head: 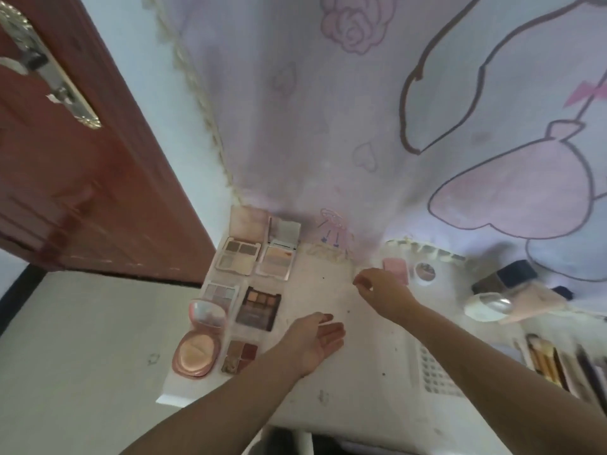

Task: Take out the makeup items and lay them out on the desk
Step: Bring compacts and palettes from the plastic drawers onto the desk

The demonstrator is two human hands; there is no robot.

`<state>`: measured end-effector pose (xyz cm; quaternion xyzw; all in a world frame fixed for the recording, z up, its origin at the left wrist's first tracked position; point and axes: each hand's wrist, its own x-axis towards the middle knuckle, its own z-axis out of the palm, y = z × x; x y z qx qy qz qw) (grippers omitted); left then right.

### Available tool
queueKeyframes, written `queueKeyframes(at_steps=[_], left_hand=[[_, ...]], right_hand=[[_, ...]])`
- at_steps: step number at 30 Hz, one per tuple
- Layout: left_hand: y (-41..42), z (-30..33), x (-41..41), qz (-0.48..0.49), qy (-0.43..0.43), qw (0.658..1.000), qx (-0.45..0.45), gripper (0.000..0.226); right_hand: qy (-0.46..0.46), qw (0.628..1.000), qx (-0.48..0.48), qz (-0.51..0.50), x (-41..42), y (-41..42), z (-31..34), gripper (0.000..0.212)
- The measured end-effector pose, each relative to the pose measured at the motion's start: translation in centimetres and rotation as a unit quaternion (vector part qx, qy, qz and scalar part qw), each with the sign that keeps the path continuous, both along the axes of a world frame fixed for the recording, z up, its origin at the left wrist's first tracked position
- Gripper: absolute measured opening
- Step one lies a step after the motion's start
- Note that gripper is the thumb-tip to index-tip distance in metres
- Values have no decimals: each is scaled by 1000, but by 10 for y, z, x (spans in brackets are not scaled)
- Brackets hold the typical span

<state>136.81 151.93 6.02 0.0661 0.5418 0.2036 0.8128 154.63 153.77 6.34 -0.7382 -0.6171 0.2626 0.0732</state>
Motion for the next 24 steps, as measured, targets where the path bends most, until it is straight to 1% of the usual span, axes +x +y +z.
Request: queueKeyframes(at_steps=[3, 6, 8, 12, 14, 15, 16, 18, 20, 21, 22, 24], left_hand=[[31, -1, 46, -23, 49, 997, 47, 19], [58, -4, 77, 2, 98, 993, 72, 14], [69, -7, 89, 11, 111, 991, 75, 19], [73, -12, 96, 7, 125, 989, 79, 17], [71, -15, 93, 11, 120, 990, 79, 17], [70, -15, 90, 15, 118, 990, 77, 16], [68, -15, 86, 19, 115, 990, 75, 15], [65, -13, 75, 32, 102, 992, 67, 15], [61, -11, 63, 55, 55, 996, 53, 19], [57, -9, 58, 64, 23, 997, 43, 20], [53, -7, 52, 65, -2, 997, 38, 19], [44, -5, 43, 41, -22, 998, 43, 15]], right_hand=[[-56, 998, -17, 17, 37, 6, -6, 25], [-87, 994, -13, 59, 51, 19, -16, 28], [-119, 987, 7, 103, 51, 28, -25, 31], [-173, 970, 36, 168, 43, 37, -40, 42], [-191, 964, 55, 176, 42, 39, -42, 39], [-183, 966, 61, 174, 42, 38, -42, 36], [-155, 972, 62, 165, 41, 36, -41, 33], [-45, 990, 49, 123, 39, 29, -37, 29], [80, 993, 48, 67, 36, 19, -30, 24], [126, 989, 53, 49, 34, 14, -26, 21], [155, 986, 56, 37, 31, 9, -22, 18], [191, 980, 57, 21, 24, 2, -15, 14]])
